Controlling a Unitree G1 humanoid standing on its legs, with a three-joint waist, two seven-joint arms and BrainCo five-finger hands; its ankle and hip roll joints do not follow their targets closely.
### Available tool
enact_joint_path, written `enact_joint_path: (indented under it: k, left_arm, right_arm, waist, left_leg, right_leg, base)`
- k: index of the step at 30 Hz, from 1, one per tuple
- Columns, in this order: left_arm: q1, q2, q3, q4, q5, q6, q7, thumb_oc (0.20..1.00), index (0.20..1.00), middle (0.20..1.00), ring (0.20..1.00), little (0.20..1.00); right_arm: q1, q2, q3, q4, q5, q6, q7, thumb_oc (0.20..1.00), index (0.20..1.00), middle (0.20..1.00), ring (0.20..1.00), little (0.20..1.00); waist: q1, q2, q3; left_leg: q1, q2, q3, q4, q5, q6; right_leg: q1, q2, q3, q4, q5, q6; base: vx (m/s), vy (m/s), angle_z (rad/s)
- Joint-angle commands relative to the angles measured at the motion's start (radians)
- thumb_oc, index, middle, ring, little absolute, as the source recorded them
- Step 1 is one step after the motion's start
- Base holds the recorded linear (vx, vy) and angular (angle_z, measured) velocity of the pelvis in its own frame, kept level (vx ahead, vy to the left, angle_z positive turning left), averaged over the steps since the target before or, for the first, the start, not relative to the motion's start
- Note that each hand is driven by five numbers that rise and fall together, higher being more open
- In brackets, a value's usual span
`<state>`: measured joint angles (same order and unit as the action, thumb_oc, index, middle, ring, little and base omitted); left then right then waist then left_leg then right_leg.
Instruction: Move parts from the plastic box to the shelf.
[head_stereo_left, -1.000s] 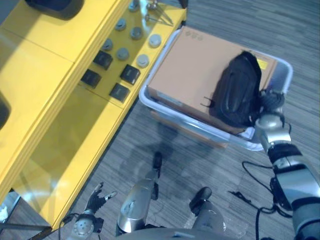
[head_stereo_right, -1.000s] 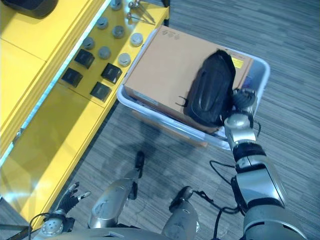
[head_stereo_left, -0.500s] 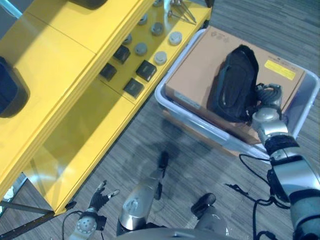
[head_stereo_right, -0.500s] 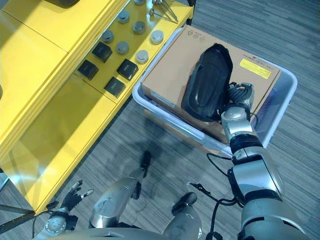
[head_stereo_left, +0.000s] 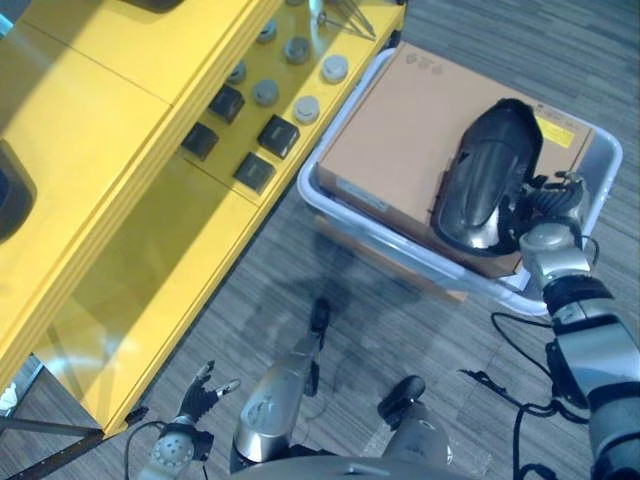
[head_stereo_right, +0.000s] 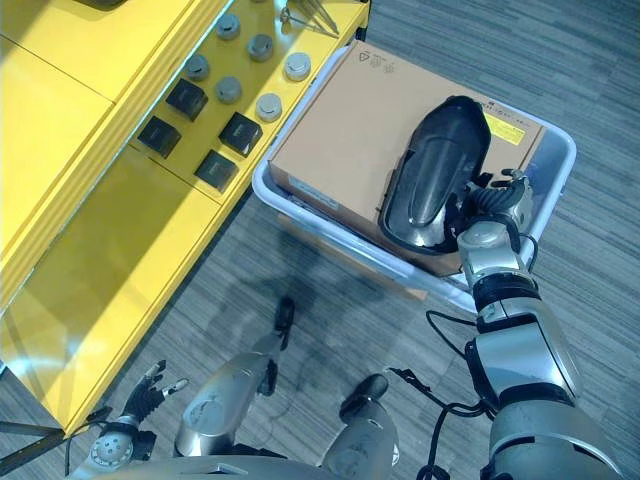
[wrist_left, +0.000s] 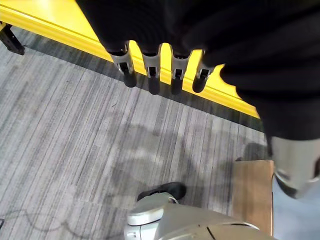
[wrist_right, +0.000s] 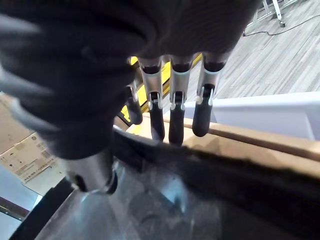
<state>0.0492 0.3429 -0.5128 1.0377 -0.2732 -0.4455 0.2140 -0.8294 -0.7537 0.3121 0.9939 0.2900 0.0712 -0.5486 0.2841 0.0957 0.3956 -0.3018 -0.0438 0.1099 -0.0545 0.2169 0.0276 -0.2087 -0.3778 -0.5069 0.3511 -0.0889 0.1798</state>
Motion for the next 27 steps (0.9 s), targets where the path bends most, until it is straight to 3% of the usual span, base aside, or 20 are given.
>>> enact_joint_path:
  k: [1, 9, 17, 22, 24, 25, 27]
  left_arm:
    - [-0.034, 0.006, -0.017, 0.011, -0.018, -0.018, 0.013, 1.0, 1.0, 1.0, 1.0, 1.0]
    - [-0.035, -0.005, -0.023, 0.011, -0.021, -0.011, 0.003, 1.0, 1.0, 1.0, 1.0, 1.0]
    - [-0.052, -0.016, -0.013, 0.005, -0.032, 0.008, 0.004, 1.0, 1.0, 1.0, 1.0, 1.0]
    - [-0.073, -0.017, -0.023, 0.011, -0.046, -0.002, 0.007, 1.0, 1.0, 1.0, 1.0, 1.0]
    - [-0.081, -0.017, -0.027, 0.011, -0.053, -0.003, 0.008, 1.0, 1.0, 1.0, 1.0, 1.0]
    - [-0.09, -0.015, -0.032, 0.013, -0.061, -0.004, 0.004, 1.0, 1.0, 1.0, 1.0, 1.0]
    - [-0.094, -0.015, -0.037, 0.013, -0.06, -0.003, 0.006, 1.0, 1.0, 1.0, 1.0, 1.0]
  right_arm:
    - [-0.052, -0.066, 0.033, -0.048, 0.032, -0.027, -0.02, 1.0, 1.0, 1.0, 1.0, 1.0]
    - [-0.022, -0.039, 0.021, -0.064, 0.036, -0.026, 0.01, 1.0, 1.0, 1.0, 1.0, 1.0]
    - [0.064, 0.012, 0.061, -0.103, -0.16, 0.095, -0.005, 1.0, 1.0, 1.0, 1.0, 1.0]
    - [0.103, 0.047, 0.106, -0.026, -0.155, 0.095, -0.014, 1.0, 1.0, 1.0, 1.0, 1.0]
    - [0.101, 0.051, 0.114, -0.007, -0.148, 0.093, -0.011, 0.74, 0.74, 0.74, 0.74, 0.74]
    - [0.102, 0.054, 0.125, 0.022, -0.16, 0.075, -0.008, 0.2, 0.2, 0.2, 0.2, 0.2]
    - [0.1, 0.054, 0.133, 0.031, -0.172, 0.072, -0.006, 0.2, 0.2, 0.2, 0.2, 0.2]
  waist:
    - [0.023, 0.006, 0.011]
    - [0.016, 0.004, 0.011]
    - [-0.001, -0.004, 0.018]
    - [-0.003, -0.003, 0.027]
    - [-0.003, -0.001, 0.029]
    - [-0.002, 0.001, 0.033]
    - [-0.001, 0.002, 0.033]
  left_leg:
    - [-0.001, 0.104, 0.063, 0.049, -0.122, -0.066]
    - [0.001, 0.106, 0.068, 0.051, -0.124, -0.065]
    - [-0.006, 0.11, 0.075, 0.055, -0.129, -0.061]
    - [-0.018, 0.111, 0.074, 0.051, -0.128, -0.058]
    - [-0.023, 0.111, 0.072, 0.05, -0.127, -0.058]
    - [-0.029, 0.11, 0.069, 0.051, -0.126, -0.056]
    - [-0.031, 0.109, 0.068, 0.052, -0.127, -0.054]
  right_leg:
    - [-0.072, -0.058, 0.045, -0.033, 0.098, 0.03]
    - [-0.076, -0.059, 0.049, -0.025, 0.094, 0.028]
    - [-0.096, -0.06, 0.063, -0.016, 0.106, 0.034]
    - [-0.109, -0.062, 0.065, -0.017, 0.116, 0.035]
    - [-0.115, -0.063, 0.065, -0.017, 0.117, 0.035]
    - [-0.123, -0.066, 0.065, -0.012, 0.121, 0.036]
    - [-0.126, -0.069, 0.065, -0.009, 0.124, 0.036]
  base:
    - [0.0, 0.0, 0.0]
    - [0.0, 0.0, 0.0]
    - [0.0, 0.0, 0.0]
    - [-0.02, -0.004, -0.01]
    - [-0.04, -0.004, 0.01]
    - [-0.03, -0.001, 0.04]
    - [-0.02, -0.006, 0.07]
